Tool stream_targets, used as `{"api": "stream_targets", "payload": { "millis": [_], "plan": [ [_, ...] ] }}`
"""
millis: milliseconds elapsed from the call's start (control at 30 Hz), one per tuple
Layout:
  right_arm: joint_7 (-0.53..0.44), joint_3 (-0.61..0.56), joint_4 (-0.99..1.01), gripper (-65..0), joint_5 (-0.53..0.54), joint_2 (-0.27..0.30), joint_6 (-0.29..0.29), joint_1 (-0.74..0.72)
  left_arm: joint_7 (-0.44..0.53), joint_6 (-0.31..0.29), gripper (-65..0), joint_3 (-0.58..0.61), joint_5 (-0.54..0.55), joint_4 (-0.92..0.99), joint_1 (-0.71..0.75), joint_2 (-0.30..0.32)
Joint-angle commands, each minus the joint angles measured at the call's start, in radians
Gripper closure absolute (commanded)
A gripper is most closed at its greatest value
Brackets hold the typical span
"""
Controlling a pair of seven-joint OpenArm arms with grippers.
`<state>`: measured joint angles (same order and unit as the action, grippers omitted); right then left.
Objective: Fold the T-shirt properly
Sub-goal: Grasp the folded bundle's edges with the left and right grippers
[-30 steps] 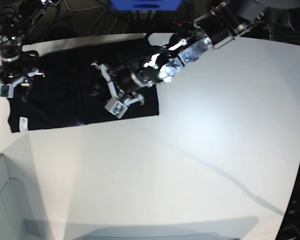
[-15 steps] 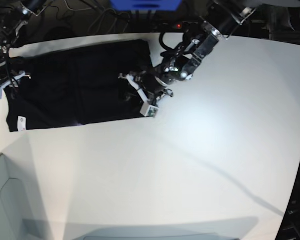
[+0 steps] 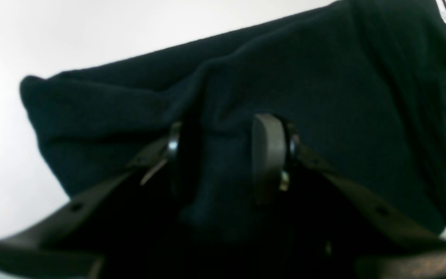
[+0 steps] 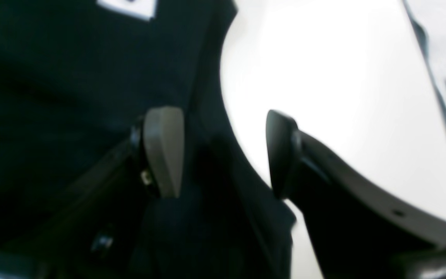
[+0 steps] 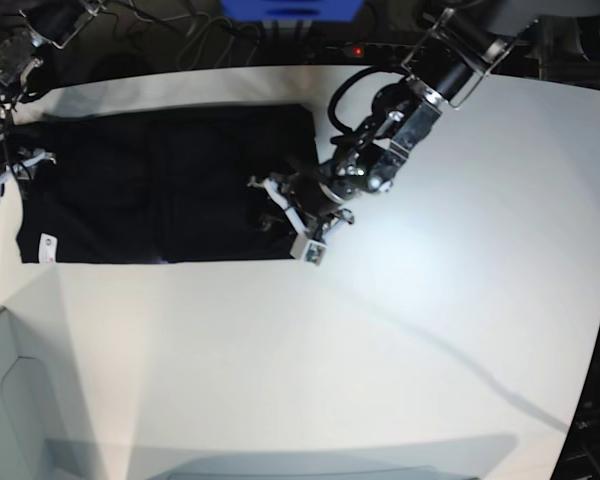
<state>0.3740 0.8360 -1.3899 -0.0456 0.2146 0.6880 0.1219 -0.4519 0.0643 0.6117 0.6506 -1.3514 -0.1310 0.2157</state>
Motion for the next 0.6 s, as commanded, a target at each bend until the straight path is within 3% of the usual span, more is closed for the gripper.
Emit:
{"api": "stream_targets", "payload": {
  "millis": [0,267,567],
  "plan": [
    [-0.019,0.004,0.001,-34.8,0.006,0.035,0.010,-0.012,-0.057,0.052,-24.3,-0.002,-0.027,0.008,-0.006,0.009],
    [-0.019,0.003,0.004,-34.8,0.013,0.041,0.010,-0.038,-0.058,0.052,-24.3,-0.003,-0.027,0.002,-0.017,0.009],
    [-0.017,-0.034,-0.030,-34.9,0.013,0.006,0.010,-0.037,-0.060,0.053,-24.3,-0.003,-0.027,0.007,-0.012,0.011]
  ]
}}
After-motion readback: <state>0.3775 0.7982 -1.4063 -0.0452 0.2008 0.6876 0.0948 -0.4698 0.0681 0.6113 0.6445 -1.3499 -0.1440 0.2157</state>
